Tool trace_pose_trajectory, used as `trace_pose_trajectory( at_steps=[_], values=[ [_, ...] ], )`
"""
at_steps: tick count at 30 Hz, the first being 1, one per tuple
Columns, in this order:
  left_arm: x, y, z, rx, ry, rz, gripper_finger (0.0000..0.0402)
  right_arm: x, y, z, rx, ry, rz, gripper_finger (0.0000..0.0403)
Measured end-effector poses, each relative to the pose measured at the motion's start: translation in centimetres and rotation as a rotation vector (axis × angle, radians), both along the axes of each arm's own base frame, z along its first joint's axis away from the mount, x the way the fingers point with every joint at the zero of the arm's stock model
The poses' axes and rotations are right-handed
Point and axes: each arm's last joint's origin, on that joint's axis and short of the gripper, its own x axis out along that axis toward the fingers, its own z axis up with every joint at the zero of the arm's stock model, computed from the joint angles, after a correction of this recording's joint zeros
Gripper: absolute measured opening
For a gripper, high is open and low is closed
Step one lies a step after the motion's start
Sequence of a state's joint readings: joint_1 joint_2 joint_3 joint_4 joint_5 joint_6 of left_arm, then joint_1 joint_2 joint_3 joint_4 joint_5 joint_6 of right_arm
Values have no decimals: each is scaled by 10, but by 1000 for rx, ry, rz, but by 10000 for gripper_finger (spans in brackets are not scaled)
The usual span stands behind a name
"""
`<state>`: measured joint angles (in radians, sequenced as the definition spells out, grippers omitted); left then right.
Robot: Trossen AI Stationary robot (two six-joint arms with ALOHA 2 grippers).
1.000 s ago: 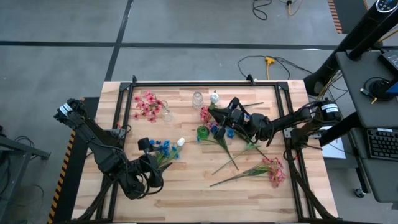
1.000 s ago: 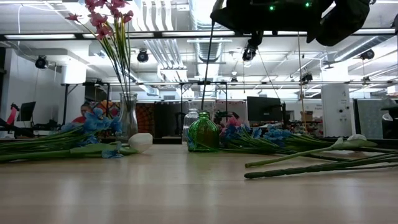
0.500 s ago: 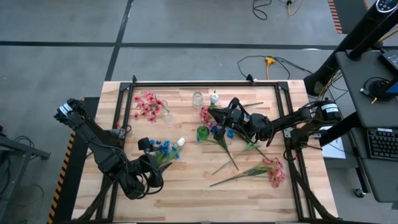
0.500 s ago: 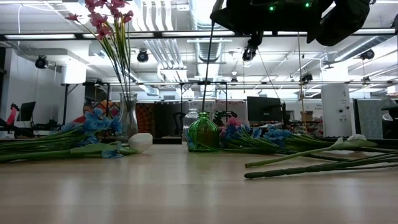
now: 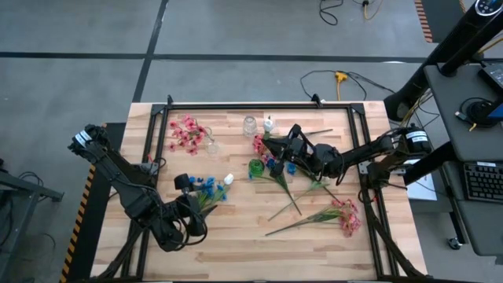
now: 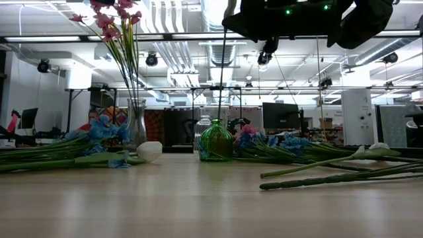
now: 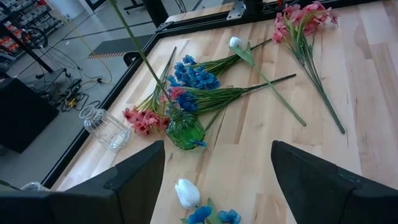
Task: Sort flowers into vase by color
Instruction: Put the right white tulip flower into the green vase
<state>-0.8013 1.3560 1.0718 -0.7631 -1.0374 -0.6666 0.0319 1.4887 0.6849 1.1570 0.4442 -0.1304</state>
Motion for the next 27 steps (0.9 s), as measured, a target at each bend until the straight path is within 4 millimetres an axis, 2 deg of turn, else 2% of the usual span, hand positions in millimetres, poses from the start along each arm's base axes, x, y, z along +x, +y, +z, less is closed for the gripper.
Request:
trace_pose_trajectory(
  at_steps=[27],
  values=[
    [0, 0, 0, -4, -3, 2, 276, 1, 0, -3, -11, 36, -3, 14]
  ],
)
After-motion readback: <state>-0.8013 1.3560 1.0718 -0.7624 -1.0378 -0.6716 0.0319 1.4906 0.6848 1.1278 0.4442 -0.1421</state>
